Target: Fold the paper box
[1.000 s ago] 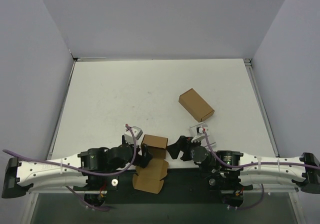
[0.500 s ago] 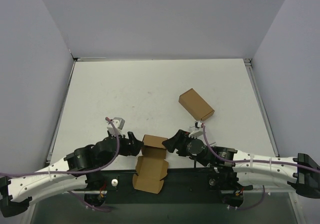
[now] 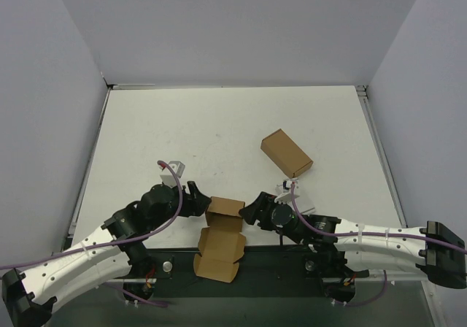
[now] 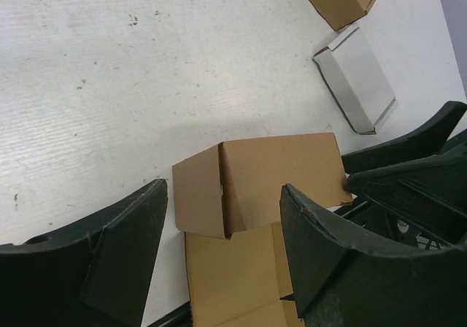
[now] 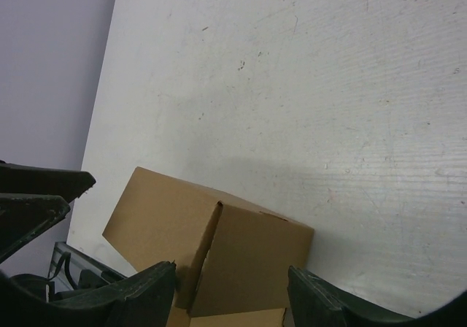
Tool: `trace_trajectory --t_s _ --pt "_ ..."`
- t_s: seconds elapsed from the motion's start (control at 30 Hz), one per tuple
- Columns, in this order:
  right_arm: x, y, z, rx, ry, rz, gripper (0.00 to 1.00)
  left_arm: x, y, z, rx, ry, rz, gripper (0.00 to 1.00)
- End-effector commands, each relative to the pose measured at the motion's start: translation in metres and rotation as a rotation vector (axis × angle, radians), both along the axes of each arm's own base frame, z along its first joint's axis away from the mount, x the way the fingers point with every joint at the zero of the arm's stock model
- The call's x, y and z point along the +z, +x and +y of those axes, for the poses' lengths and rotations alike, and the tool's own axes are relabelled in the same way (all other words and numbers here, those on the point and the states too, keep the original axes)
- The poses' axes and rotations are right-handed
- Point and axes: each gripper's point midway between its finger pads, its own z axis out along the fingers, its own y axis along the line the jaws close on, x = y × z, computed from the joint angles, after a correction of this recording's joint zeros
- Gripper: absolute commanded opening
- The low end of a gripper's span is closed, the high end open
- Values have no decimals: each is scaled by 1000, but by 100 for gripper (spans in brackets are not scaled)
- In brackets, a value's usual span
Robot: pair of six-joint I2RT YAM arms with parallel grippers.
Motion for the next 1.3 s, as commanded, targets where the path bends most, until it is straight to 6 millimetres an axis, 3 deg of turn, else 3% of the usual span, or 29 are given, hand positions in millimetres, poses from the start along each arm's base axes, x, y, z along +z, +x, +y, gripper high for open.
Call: trace_trajectory --t_s 0.0,0.2,0.57,0.83,0.93,1.0,1.03,1.07,1.13,1.17,1.23,1.27 --pt "4 7 1 -31 31 -9 62 10 3 -15 -58 -65 -40 72" --pt "-8 7 -5 -40 9 7 59 -9 3 -17 -63 -33 -1 68" --pt "-26 4 -11 -45 -37 31 43 -29 -2 -14 -73 -35 32 61" --pt "-23 6 -13 -40 -48 6 42 -50 -8 -8 -69 -14 65 50" --pt "-11 8 -13 2 -98 -54 48 -44 -6 -11 -79 -29 44 50" --pt "-6 8 -17 35 -154 -89 64 -34 -4 -15 -91 -38 24 50" --pt "7 8 -15 84 -173 -145 68 -31 -3 -14 -96 -25 15 54" --pt "10 8 -17 110 -200 -165 72 -16 1 -16 -96 -31 -6 57" --pt "31 8 -16 191 -251 -265 73 -9 4 -13 -96 2 -16 71" --pt "31 8 -21 214 -298 -278 74 4 7 -14 -95 1 -31 74" --pt "51 8 -18 270 -330 -343 74 9 10 -9 -91 35 -26 80" --pt "49 7 -24 329 -417 -379 75 22 13 -10 -92 34 -36 81"
